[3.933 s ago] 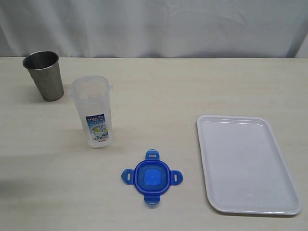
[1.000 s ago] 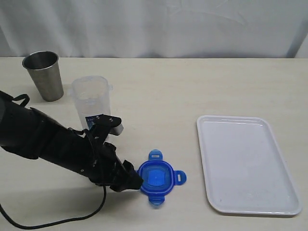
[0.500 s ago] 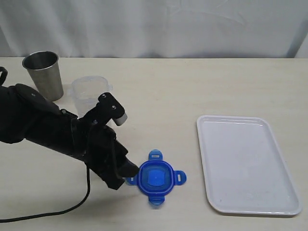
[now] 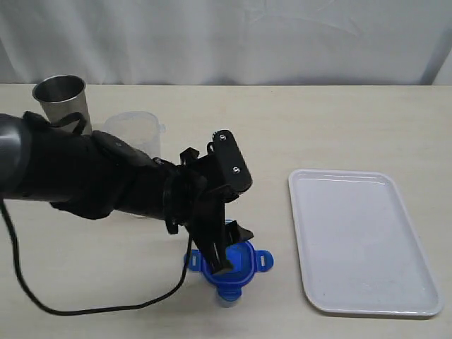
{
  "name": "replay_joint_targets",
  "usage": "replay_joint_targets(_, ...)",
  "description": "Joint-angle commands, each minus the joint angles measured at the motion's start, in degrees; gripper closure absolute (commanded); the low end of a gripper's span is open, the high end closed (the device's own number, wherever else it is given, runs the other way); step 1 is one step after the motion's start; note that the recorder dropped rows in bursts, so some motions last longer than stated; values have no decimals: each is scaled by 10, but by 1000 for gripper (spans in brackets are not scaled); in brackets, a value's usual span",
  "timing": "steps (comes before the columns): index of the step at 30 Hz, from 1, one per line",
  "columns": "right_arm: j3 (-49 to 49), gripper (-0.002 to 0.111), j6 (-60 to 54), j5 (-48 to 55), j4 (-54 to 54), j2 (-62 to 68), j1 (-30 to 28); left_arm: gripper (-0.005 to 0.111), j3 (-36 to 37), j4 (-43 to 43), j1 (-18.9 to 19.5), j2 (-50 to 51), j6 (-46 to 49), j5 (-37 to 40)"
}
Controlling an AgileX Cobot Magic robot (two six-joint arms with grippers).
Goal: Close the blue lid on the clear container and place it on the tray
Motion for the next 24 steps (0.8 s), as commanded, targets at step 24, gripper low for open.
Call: replay_joint_targets(24, 2, 104, 0, -2, -3, -2, 1, 85, -323, -143, -77, 84, -59, -63)
